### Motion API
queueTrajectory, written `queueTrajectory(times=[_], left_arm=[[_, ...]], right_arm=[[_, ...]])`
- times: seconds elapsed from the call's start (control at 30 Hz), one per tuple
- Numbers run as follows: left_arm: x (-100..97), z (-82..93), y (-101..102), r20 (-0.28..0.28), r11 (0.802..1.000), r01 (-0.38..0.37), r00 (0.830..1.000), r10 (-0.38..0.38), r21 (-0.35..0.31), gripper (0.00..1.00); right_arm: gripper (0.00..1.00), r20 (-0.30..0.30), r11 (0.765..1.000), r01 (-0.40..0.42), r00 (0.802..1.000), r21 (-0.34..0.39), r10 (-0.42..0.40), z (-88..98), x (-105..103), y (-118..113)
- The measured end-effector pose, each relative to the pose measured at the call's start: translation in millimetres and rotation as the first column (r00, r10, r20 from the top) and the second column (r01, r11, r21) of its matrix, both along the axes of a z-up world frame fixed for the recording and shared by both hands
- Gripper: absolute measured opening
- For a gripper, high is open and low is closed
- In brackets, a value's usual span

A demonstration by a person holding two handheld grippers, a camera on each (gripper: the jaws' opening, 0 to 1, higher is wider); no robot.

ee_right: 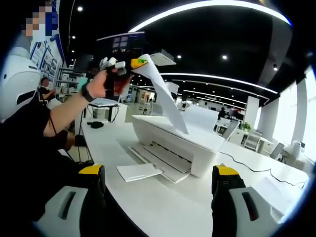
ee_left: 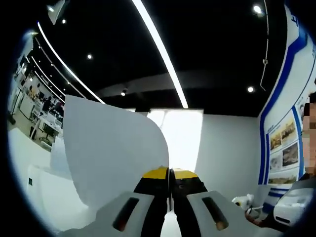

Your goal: Remove the paper from the printer output slot and place it on top of the printer

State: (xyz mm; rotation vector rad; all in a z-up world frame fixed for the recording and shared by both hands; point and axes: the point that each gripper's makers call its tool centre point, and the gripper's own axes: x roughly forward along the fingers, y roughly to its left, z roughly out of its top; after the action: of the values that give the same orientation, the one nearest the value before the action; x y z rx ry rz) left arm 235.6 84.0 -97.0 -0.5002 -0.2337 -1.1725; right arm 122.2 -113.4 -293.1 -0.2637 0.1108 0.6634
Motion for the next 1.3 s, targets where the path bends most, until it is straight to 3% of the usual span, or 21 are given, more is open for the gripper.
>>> queueTrajectory(times=[0.63,0.83,1.3], left_arm=[[9.9,-10.1,10,-0.04,1.0,-0.014,0.999,0.014,0.004,0.06],[9.5,-14.9,7,-0.075,1.0,0.019,0.997,-0.02,-0.018,0.06],[10.0,-22.2,3,-0.091,1.0,0.014,0.996,-0.014,0.006,0.06]], right_arm=[[0.84,0.005,1.0,-0.002,1.0,-0.004,0.002,2.5,0,1],[0.84,0.004,1.0,-0.002,1.0,-0.005,0.002,2.4,0,2],[0.84,0.004,1.0,-0.001,1.0,-0.008,0.001,1.4,0,1]])
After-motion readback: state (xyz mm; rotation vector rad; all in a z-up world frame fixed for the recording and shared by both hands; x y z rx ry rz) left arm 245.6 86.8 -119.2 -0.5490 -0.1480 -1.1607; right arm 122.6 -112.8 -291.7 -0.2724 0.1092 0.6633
